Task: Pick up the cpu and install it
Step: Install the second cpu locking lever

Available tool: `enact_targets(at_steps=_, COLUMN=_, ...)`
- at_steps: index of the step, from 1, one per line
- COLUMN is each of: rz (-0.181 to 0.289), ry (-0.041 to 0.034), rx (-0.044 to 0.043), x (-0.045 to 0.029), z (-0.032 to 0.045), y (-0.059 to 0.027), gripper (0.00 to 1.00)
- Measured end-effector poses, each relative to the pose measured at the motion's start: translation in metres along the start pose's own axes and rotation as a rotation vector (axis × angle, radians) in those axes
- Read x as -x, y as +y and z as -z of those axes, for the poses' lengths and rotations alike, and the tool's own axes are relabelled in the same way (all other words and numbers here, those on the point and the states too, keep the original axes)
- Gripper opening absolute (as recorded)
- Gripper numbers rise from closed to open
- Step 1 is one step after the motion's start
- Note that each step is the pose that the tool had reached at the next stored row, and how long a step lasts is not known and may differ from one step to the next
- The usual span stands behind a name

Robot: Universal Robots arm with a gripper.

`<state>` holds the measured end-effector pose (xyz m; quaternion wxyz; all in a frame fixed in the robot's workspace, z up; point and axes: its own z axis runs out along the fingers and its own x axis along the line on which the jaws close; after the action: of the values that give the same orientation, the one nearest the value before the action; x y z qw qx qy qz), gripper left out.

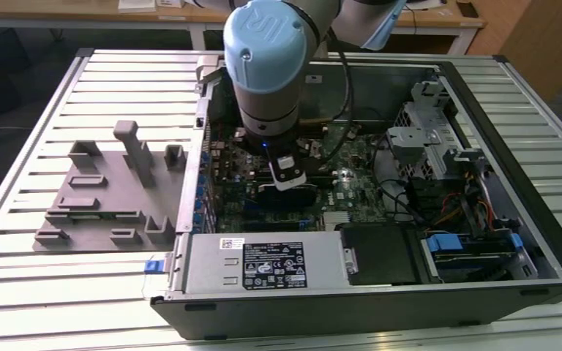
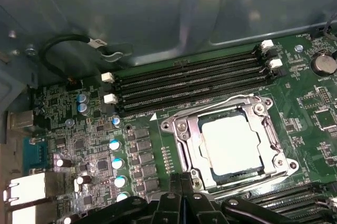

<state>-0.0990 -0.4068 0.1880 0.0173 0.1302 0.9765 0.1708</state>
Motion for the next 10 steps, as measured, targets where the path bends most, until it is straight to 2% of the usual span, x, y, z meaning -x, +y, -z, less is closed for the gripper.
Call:
enact_targets(at_steps=2, rz=0.0, ry=-0.0002, rx=-0.001, x=0.001, z=-0.0005, y=0.0001, gripper=0.11)
enact_targets(at_steps=3, rz=0.0, ry=-0.0016, rx=-0.0058, x=0.0012, z=-0.0005, y=0.0002, gripper=0.11)
enact_targets(at_steps=6, rz=0.001, ry=-0.0097, rx=-0.0334, x=0.0018, z=-0.0008, y=0.0004, gripper=0.11)
enact_targets(at_steps=10, rz=0.002, ry=-0.0104, rx=-0.0358, x=0.0018, z=0.0022, y=0.0012, gripper=0.11)
